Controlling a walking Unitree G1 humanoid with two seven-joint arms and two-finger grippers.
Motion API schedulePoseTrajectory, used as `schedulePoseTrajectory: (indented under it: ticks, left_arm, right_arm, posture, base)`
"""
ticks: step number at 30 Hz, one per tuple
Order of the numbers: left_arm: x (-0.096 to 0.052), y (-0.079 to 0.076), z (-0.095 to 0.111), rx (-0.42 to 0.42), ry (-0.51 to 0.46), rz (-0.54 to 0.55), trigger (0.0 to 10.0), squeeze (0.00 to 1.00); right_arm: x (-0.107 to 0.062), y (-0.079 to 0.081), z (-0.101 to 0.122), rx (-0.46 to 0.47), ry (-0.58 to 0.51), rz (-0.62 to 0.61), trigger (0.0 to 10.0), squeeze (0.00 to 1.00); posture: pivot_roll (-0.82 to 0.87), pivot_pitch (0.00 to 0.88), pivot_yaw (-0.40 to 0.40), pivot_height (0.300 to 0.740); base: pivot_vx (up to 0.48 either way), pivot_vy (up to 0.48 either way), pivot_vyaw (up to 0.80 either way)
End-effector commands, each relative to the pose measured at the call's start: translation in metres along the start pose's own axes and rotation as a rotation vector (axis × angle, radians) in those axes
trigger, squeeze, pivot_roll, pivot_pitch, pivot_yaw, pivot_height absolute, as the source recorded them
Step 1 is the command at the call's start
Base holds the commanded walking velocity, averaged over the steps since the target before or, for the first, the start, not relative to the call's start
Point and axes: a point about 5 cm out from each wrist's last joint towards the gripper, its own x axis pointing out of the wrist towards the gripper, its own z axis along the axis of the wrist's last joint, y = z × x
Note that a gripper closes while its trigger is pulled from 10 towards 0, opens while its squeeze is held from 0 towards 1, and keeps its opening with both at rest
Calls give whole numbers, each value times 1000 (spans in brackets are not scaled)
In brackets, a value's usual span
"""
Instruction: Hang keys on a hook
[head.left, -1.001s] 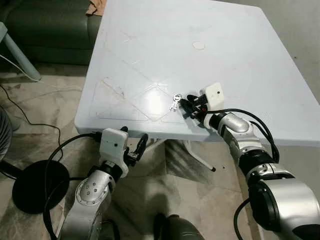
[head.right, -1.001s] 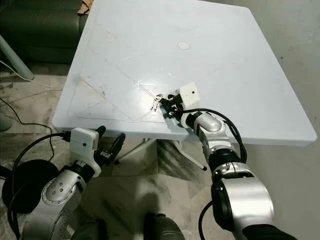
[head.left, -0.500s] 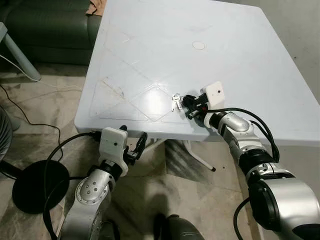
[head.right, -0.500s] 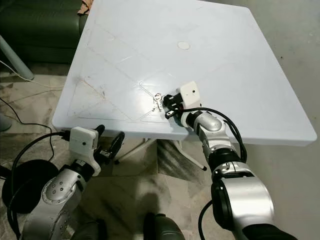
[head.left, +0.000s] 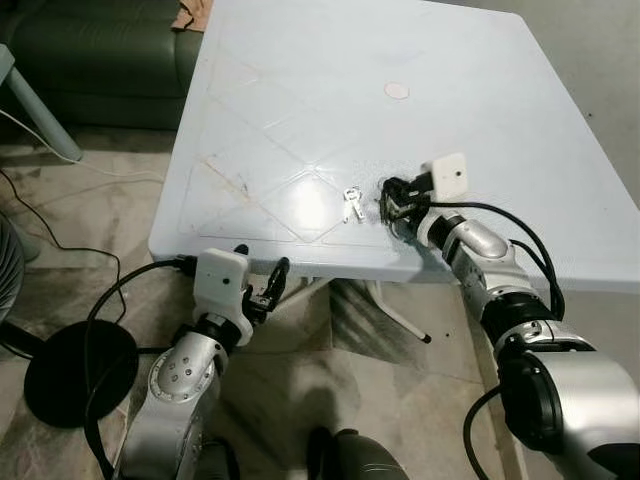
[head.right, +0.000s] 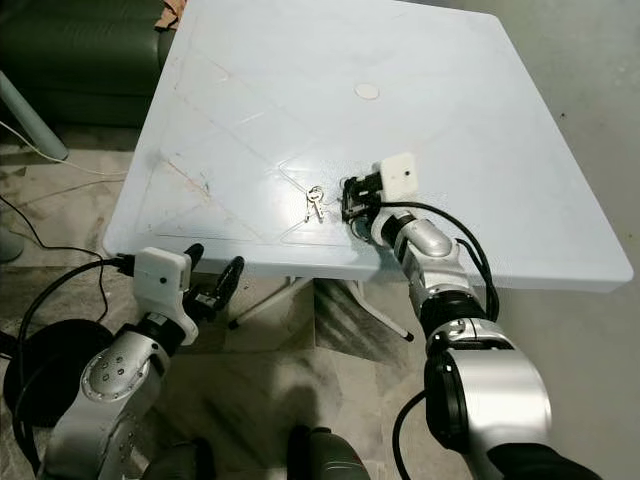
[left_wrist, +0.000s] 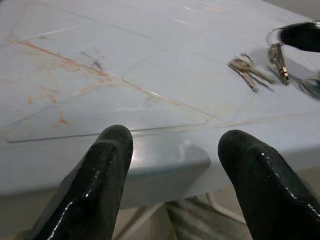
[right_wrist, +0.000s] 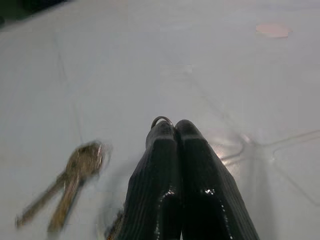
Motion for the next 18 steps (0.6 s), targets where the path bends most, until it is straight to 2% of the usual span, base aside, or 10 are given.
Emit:
schedulePoseTrajectory:
  ticks: [1, 4, 9, 10, 11, 13, 14, 18]
  left_arm:
    - [1, 5, 1, -20, -15, 35, 10000, 0]
    - [4, 17, 10, -56, -52, 93, 10000, 0]
    - [5, 28, 19, -71, -88, 149, 10000, 0]
    - [6, 30, 22, -71, -97, 163, 10000, 0]
    - [6, 34, 25, -69, -112, 179, 10000, 0]
    - [7, 34, 26, -69, -115, 182, 10000, 0]
    - [7, 36, 29, -69, -124, 191, 10000, 0]
    - [8, 39, 32, -69, -136, 203, 10000, 0]
  right_arm:
    - [2, -1, 7, 65, -46, -25, 0, 0]
    - [4, 6, 15, 130, -132, -21, 0, 0]
    - [4, 13, 20, 133, -183, -4, 0, 0]
    - [3, 15, 21, 129, -198, 10, 2157, 0]
    - [1, 19, 22, 109, -214, 34, 4863, 0]
    - [0, 19, 22, 106, -216, 39, 4863, 0]
    - [-2, 20, 22, 112, -232, 39, 10000, 0]
    - [-7, 22, 23, 124, -254, 38, 10000, 0]
  posture:
    - [-11, 212, -148, 724]
    - [-15, 199, -147, 724]
    - [-25, 180, -142, 724]
    - [-25, 180, -142, 724]
    - [-30, 171, -138, 724]
    - [-30, 171, -138, 724]
    - [-35, 155, -132, 724]
    - [-35, 155, -132, 724]
  base:
    - [0, 0, 0]
    - [0, 0, 0]
    - [0, 0, 0]
    - [0, 0, 0]
    - [0, 0, 0]
    - [0, 0, 0]
    - [0, 0, 0]
    - [0, 0, 0]
